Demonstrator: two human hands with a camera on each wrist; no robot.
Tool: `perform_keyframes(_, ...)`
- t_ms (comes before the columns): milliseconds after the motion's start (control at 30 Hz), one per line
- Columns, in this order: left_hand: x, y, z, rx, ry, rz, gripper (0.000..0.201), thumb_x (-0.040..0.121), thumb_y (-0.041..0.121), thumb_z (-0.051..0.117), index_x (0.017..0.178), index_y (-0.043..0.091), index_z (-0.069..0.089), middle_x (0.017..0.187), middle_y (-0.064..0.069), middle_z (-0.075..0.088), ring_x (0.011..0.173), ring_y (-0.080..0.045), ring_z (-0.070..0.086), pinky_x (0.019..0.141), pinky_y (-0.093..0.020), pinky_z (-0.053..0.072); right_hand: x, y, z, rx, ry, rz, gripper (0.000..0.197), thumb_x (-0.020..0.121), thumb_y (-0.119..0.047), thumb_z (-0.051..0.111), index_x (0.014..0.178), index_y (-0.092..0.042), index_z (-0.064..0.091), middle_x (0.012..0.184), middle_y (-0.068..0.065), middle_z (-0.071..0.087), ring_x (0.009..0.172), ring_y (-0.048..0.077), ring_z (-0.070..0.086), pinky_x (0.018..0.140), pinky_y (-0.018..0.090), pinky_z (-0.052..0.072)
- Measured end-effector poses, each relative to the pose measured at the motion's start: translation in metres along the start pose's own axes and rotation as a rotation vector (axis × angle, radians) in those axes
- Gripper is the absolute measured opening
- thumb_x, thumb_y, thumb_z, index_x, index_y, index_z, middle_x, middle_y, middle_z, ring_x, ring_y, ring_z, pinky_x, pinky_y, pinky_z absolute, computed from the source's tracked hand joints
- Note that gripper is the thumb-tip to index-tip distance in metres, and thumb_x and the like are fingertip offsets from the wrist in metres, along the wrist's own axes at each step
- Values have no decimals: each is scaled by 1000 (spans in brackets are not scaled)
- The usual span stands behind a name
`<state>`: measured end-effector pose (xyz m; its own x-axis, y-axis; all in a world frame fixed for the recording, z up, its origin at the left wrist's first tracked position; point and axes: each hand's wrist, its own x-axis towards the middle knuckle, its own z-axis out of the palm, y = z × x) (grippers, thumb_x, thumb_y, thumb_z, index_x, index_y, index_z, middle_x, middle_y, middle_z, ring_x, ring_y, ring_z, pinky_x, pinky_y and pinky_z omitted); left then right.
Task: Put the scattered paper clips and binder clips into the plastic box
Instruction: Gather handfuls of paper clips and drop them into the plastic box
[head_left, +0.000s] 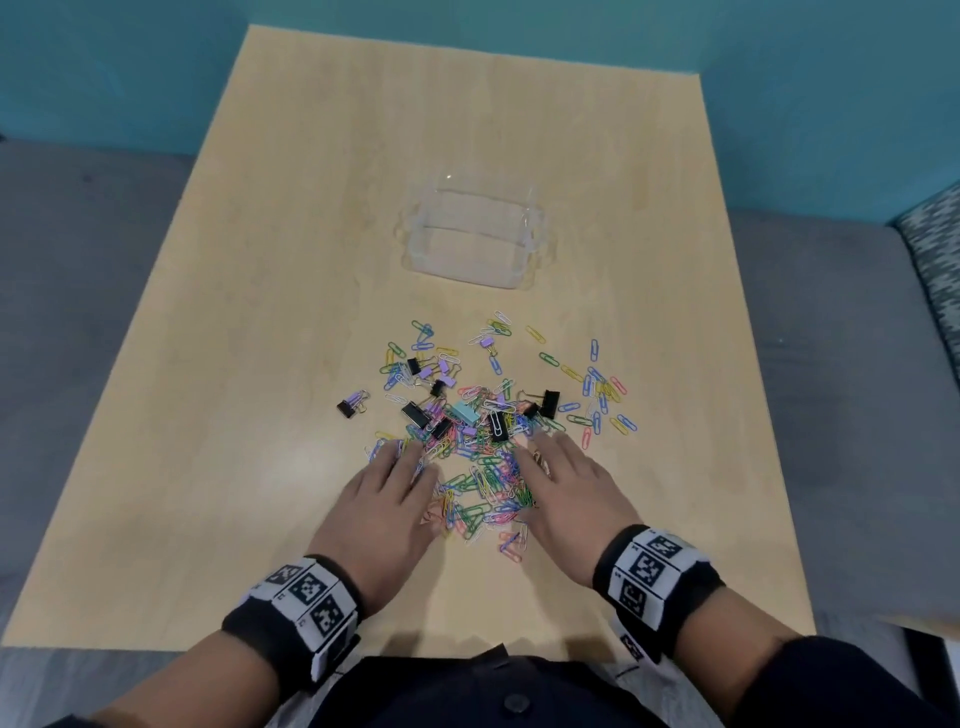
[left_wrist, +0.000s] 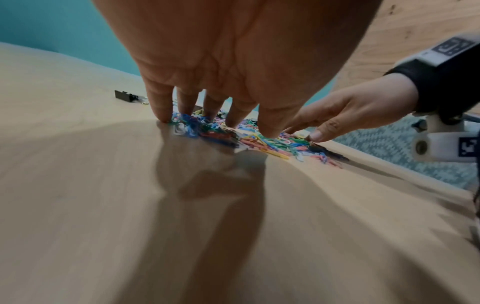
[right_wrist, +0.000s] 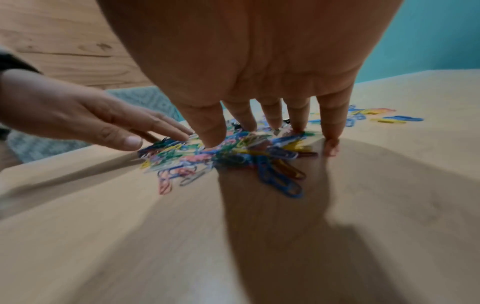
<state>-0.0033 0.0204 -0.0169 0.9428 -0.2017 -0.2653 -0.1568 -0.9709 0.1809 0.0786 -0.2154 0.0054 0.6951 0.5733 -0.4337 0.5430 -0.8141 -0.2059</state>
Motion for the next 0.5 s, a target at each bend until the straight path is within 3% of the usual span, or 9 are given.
perform_keyframes(67,-1,2,0,-4,-6,41,58,85,47,38,128,11,53,139,-16,48,129,-38,42,96,-47,47,2,-9,3,-27,-39,-45,70,94,-42,43,150,-19,9,158,10,9,144,34,6,112,52,23)
perform_keyframes(233,2,11,-3,-80,40,119,55,87,47,40,128,12,50,139,-15,47,130,-36,42,97,-47,46,4,-20,0,13,85,-60,59,91,-40,48,142,-14,32,149,12,32,139,34,24,104,49,37)
perform_keyframes(333,13,15,1,-59,18,138,58,89,47,40,135,13,42,147,-14,37,137,-35,31,103,-48,39,17,-21,-1,31,106,-18,64,92,-39,48,145,-11,25,154,14,23,143,33,15,111,46,28)
perform_keyframes(400,19,18,0,-23,-11,117,59,86,48,38,133,14,46,145,-14,41,134,-35,36,101,-49,42,21,-23,2,18,63,-7,68,94,-39,44,148,-10,15,157,14,14,145,32,7,114,47,22)
perform_keyframes(500,18,20,-1,-19,-28,110,58,83,49,37,128,14,52,139,-12,49,131,-35,42,98,-48,45,16,-26,5,-7,31,-69,70,91,-38,47,148,-10,18,154,14,23,143,34,16,109,50,30)
